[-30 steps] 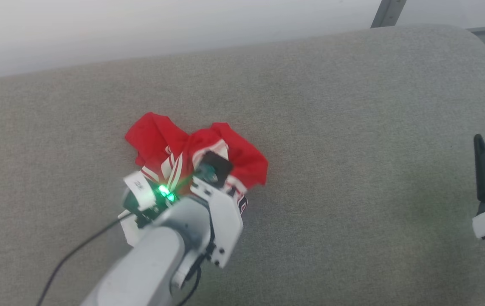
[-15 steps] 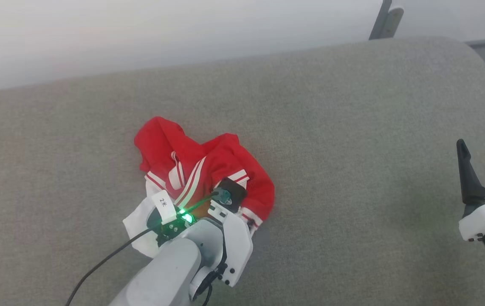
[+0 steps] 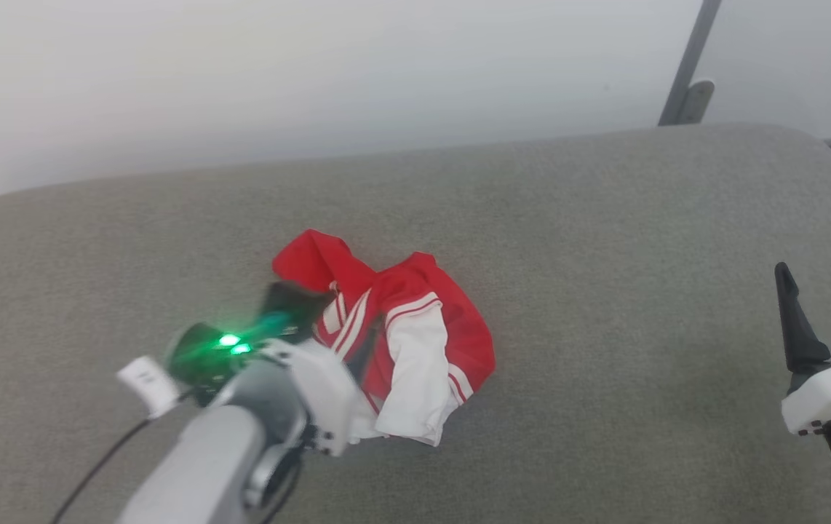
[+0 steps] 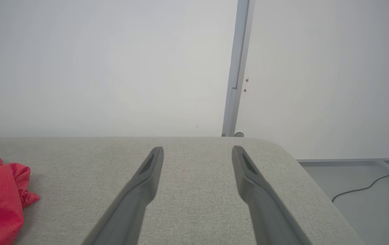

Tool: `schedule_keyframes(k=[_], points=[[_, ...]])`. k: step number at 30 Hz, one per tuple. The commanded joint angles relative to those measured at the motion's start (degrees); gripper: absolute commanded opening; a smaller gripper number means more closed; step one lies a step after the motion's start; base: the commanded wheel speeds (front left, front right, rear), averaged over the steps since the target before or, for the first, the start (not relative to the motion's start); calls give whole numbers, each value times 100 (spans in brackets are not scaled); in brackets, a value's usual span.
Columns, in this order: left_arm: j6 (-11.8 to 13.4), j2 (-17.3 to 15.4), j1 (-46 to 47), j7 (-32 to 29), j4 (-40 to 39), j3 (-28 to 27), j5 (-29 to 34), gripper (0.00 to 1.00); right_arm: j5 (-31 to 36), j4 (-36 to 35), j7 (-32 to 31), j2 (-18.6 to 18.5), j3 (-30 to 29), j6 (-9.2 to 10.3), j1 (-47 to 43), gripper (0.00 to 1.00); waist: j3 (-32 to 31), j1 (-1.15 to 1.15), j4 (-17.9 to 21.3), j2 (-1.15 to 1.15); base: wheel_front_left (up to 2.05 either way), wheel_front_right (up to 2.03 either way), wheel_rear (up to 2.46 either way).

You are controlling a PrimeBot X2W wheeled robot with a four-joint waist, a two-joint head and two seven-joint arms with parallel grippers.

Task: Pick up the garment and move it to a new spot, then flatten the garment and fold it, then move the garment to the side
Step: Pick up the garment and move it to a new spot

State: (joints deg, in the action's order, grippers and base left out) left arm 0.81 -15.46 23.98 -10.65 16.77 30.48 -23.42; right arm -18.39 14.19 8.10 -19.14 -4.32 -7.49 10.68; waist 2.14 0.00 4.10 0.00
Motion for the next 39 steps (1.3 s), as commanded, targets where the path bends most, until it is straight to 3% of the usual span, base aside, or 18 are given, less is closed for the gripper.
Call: schedule_keyframes(k=[1, 13, 19, 29, 39], points=[[33, -56, -114, 64, -51, -55, -10, 100, 35, -29, -5, 19, -29, 0, -53, 100, -53, 0, -51, 0, 0, 0, 0], [899, -1023, -1446, 1122, -1376, -1446, -350, 100, 151, -174, -30, 83, -300, 0, -335, 100, -254, 0, -329, 0, 0, 0, 0], [1199, -1215, -2198, 1535, -1692, -2006, -520, 100, 201, -240, -45, 155, -410, 0, -403, 100, -276, 0, -375, 0, 0, 0, 0], [1327, -1284, -2973, 1908, -2007, -2587, -897, 100, 233, -327, -86, 217, -524, 0, -483, 100, -294, 0, -466, 0, 0, 0, 0], [1317, -1281, -3020, 1857, -2116, -2514, -935, 100, 247, -363, -102, 241, -495, 0, -472, 100, -301, 0, -495, 0, 0, 0, 0]])
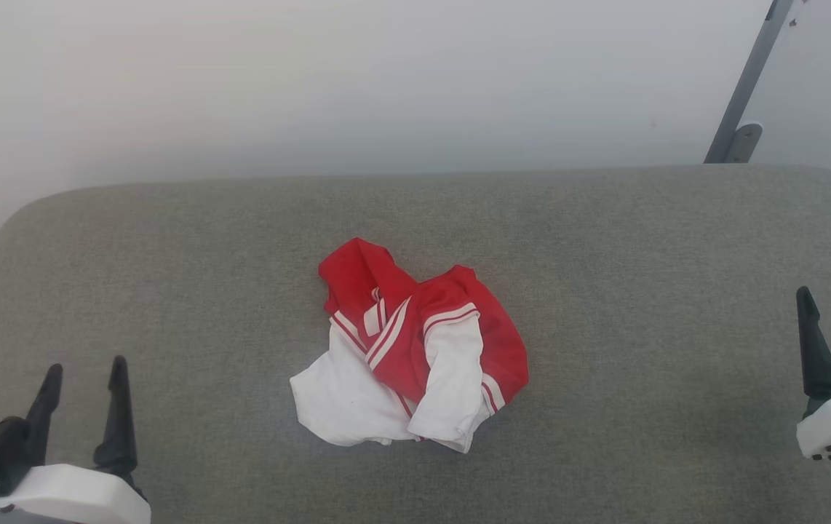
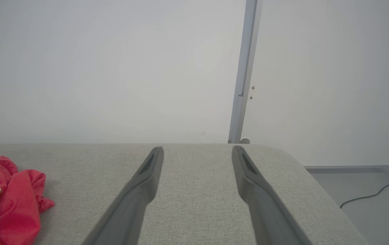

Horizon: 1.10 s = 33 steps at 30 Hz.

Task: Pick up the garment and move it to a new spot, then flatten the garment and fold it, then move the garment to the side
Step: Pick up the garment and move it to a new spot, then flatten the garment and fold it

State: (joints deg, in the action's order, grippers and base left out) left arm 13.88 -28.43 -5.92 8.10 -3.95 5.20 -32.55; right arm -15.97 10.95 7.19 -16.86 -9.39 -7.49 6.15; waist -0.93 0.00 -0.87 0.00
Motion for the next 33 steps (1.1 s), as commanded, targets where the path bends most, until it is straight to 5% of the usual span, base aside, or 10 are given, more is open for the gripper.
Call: schedule_keyframes(k=[1, 11, 19, 33], points=[[7, 9, -4, -46, -60, 34, -25, 100, 5, -41, -9, 12, 14, 0, -12, 100, 12, 0, 6, 0, 0, 0, 0], [-227, -121, 482, -749, -140, 465, -74, 100, -78, -85, 19, -58, 110, 0, 113, 100, 273, 0, 186, 0, 0, 0, 0], [-388, -104, 1155, -1884, 106, 1063, -121, 100, -232, -20, 148, -152, 200, 0, 277, 100, 734, 0, 501, 0, 0, 0, 0], [10, -53, 2192, -4143, 1117, 1817, -13, 100, -527, 387, 496, -335, 452, 0, 653, 100, 1394, 0, 854, 0, 0, 0, 0]])
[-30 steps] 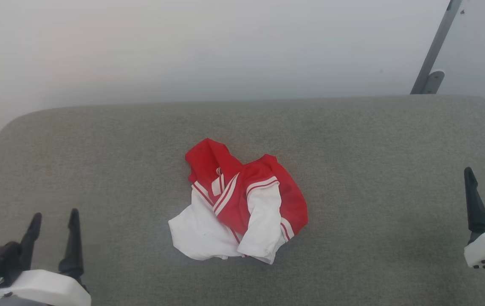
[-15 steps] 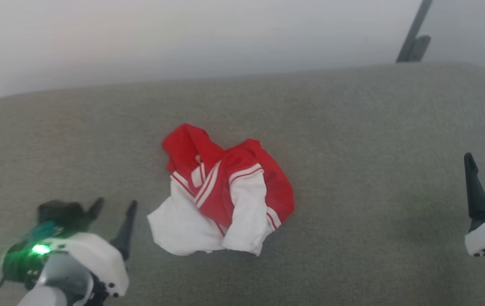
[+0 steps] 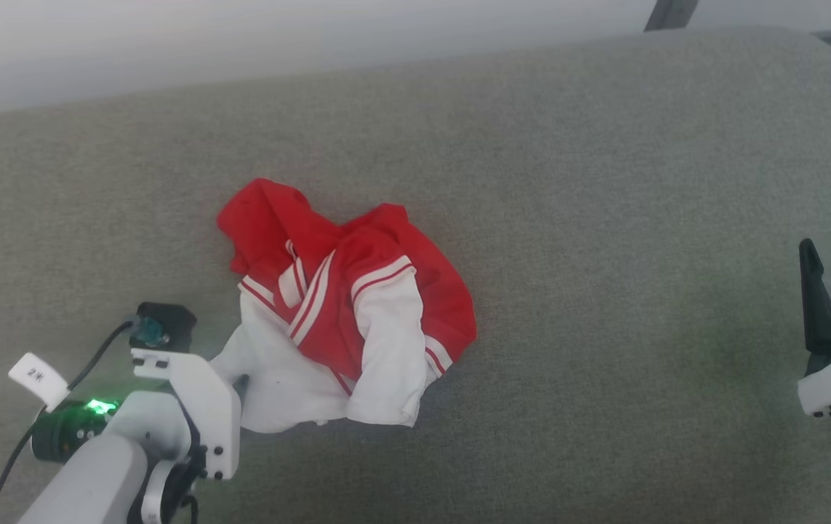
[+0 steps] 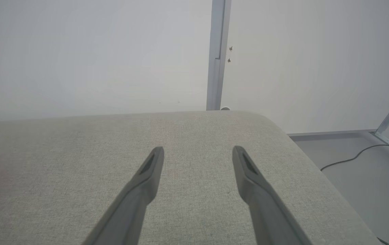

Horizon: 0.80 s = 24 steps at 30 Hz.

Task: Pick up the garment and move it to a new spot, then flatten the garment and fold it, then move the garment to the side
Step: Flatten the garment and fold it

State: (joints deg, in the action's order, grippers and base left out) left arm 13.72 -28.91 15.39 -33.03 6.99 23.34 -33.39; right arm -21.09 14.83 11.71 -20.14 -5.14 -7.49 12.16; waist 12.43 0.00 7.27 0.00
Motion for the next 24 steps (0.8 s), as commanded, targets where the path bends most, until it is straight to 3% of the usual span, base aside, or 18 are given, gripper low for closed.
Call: schedule_keyframes(k=[1, 4, 5, 6, 7, 8, 16, 24], points=[[56, 8, 114, -154, 104, 59, 83, 100, -36, 27, 67, -20, 45, 0, 83, 100, 93, 0, 54, 0, 0, 0, 0], [75, 167, 208, -395, 340, 169, -38, 100, -75, 119, 121, -61, 88, 0, 149, 100, 172, 0, 78, 0, 0, 0, 0], [58, 215, 231, -483, 429, 217, -66, 92, -95, 147, 137, -72, 105, 0, 166, 100, 186, 0, 81, 0, 0, 0, 0], [30, 251, 249, -577, 508, 265, -87, 73, -110, 165, 156, -79, 124, 0, 188, 100, 199, 0, 84, 0, 0, 0, 0], [0, 295, 262, -669, 576, 317, -114, 40, -108, 180, 160, -89, 141, 0, 213, 100, 209, 0, 85, 0, 0, 0, 0], [-71, 328, 264, -762, 624, 382, -148, 0, -113, 205, 177, -96, 156, 0, 237, 100, 216, 0, 83, 0, 0, 0, 0], [-93, 186, 331, -850, 540, 343, -167, 0, -123, 368, 247, -182, 177, 0, 234, 100, 135, 0, -1, 0, 0, 0, 0], [188, -591, 49, -878, -155, -14, 30, 0, -14, 457, 254, -173, 135, 0, 105, 100, -80, 0, -157, 0, 0, 0, 0]])
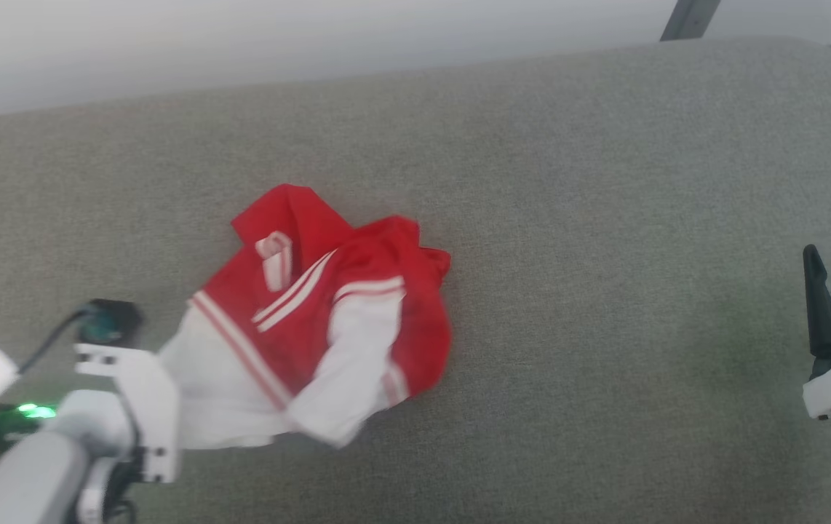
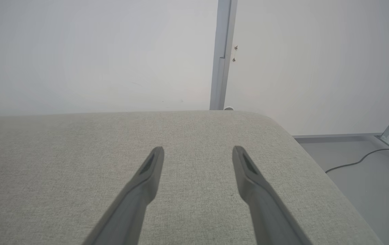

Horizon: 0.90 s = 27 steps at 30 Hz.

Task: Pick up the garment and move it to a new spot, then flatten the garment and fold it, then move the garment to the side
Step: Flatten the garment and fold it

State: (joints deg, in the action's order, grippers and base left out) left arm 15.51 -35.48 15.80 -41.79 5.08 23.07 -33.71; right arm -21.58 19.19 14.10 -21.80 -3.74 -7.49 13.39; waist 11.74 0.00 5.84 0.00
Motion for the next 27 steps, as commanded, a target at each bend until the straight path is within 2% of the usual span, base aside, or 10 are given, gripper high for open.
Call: schedule_keyframes(k=[1, 7, 9, 11, 12, 14, 15, 16, 20, 27], points=[[58, -57, -62, -33, -46, -47, 67, 0, 46, 24, 12, -4, 2, 0, -30, 100, -29, 0, -25, 0, 0, 0, 0], [360, -559, -491, -116, -387, -421, 13, 0, 55, 6, -31, 35, 29, 0, -66, 100, -91, 0, -58, 0, 0, 0, 0], [403, -565, -609, -116, -404, -466, -60, 0, 46, 1, -41, 54, 47, 0, -78, 100, -101, 0, -58, 0, 0, 0, 0], [371, -418, -690, 6, -353, -470, -174, 2, 51, -25, -88, 87, 70, 0, -97, 100, -111, 0, -55, 0, 0, 0, 0], [372, -369, -703, 67, -300, -468, -189, 13, 46, -35, -98, 97, 73, 0, -95, 100, -112, 0, -56, 0, 0, 0, 0], [322, -262, -709, 153, -193, -415, -226, 45, 24, -54, -126, 98, 101, 0, -96, 100, -116, 0, -63, 0, 0, 0, 0], [285, -210, -675, 225, -160, -407, -243, 78, 9, -61, -139, 97, 104, 0, -98, 100, -118, 0, -73, 0, 0, 0, 0], [276, -156, -630, 292, -126, -417, -269, 100, 4, -71, -153, 87, 114, 0, -104, 100, -125, 0, -89, 0, 0, 0, 0], [199, -75, -482, 549, -82, -446, -240, 100, 21, -151, -223, 47, 169, 0, -134, 100, -188, 0, -199, 0, 0, 0, 0], [153, -113, -387, 1091, -538, -500, -22, 100, 51, -281, -314, 0, 237, 0, -211, 100, -327, 0, -469, 0, 0, 0, 0]])
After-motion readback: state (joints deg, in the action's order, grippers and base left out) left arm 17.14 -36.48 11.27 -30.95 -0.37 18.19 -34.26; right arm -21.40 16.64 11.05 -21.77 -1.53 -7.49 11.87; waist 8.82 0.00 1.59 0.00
